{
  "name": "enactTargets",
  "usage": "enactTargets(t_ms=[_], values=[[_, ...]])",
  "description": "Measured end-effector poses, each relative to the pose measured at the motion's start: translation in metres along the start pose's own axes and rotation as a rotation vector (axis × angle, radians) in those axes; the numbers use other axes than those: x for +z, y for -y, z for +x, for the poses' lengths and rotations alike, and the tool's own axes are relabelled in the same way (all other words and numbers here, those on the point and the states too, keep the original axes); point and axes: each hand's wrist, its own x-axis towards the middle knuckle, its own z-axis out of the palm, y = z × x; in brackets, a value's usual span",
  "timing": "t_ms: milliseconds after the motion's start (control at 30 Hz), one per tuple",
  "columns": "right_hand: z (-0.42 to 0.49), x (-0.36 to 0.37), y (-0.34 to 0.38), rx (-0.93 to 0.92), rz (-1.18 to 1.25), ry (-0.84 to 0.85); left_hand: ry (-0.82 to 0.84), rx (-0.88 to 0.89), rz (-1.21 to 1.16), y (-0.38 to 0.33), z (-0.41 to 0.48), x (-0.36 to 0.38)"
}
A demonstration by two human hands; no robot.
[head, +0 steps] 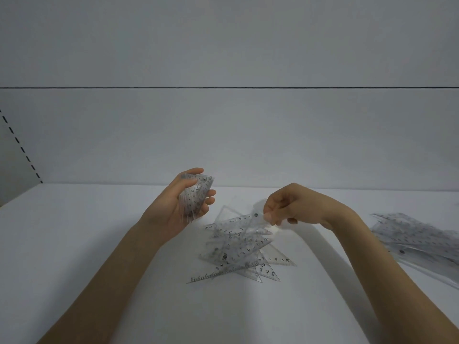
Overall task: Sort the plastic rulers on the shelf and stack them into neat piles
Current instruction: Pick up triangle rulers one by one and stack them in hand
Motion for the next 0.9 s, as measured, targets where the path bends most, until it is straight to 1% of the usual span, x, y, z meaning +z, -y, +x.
enactTargets(t_ms=[133,233,333,400,467,567,667,700,733,767,833,867,900], values=[[-0.011,-0.008,0.002,-0.057,0.1,0.013,-0.014,0.011,0.018,0.0,0.0,0.0],[-0.008,-0.002,0.006,-0.186,0.229,-0.082,-0.007,-0.01,0.031,0.001,-0.002,0.003],[0.002,0.015,0.011,-0.301,0.357,-0.11,0.045,-0.057,0.06,0.002,-0.004,0.008],[0.012,0.028,0.01,-0.31,0.355,-0.159,0.114,-0.084,0.053,0.003,-0.007,0.012],[0.02,0.038,0.008,-0.295,0.302,-0.258,0.167,-0.102,0.078,0.004,-0.008,0.013],[0.026,0.047,0.007,-0.303,0.138,-0.396,0.204,-0.108,0.113,0.007,-0.008,0.012],[0.032,0.049,0.006,-0.316,0.077,-0.508,0.19,-0.085,0.125,0.01,-0.004,0.009],[0.034,0.047,0.004,-0.298,0.03,-0.522,0.176,-0.07,0.119,0.01,-0.002,0.008],[0.036,0.044,0.001,-0.261,-0.06,-0.501,0.154,-0.05,0.105,0.01,-0.001,0.007],[0.037,0.04,-0.003,-0.201,-0.18,-0.443,0.123,-0.027,0.088,0.009,0.0,0.005],[0.037,0.034,-0.011,-0.048,-0.378,-0.276,0.057,0.022,0.051,0.007,0.002,0.001],[0.036,0.032,-0.013,0.009,-0.409,-0.223,0.031,0.043,0.031,0.006,0.003,-0.001],[0.036,0.03,-0.015,0.041,-0.402,-0.205,0.011,0.058,0.009,0.005,0.004,-0.003]])
